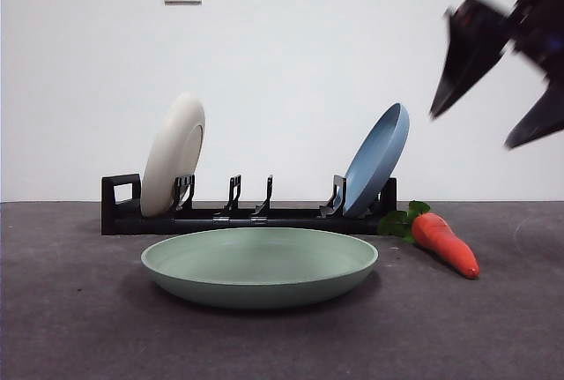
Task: Take the green plate from the plate rack,put the plate on the table,take the carrot from the table,put the carrot in the plate
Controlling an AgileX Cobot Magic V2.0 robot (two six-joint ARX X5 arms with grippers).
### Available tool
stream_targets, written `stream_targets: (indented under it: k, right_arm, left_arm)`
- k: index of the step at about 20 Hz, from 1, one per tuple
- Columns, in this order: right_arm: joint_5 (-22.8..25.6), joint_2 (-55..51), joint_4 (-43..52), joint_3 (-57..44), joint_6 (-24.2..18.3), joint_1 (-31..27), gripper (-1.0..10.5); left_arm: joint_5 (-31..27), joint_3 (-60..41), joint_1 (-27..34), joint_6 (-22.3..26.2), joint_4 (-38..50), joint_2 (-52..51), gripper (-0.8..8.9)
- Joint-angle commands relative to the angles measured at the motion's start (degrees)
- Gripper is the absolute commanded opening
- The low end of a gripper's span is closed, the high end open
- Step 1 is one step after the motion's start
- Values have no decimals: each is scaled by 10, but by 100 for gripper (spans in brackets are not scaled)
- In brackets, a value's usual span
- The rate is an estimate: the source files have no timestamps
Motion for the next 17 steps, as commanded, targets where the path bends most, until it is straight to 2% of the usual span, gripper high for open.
stream_targets:
  k: [1,4,11,17]
  right_arm:
    - [49,54,48,1,3,22,566]
    - [103,122,107,1,4,38,566]
    - [147,240,196,1,25,53,559]
    - [156,248,205,1,36,59,89]
  left_arm:
    - [20,1,-2,-28,-11,-34,346]
    - [21,1,-3,-43,-47,-75,346]
    - [17,1,-4,-56,-82,-96,346]
    - [15,1,-4,-54,-82,-96,346]
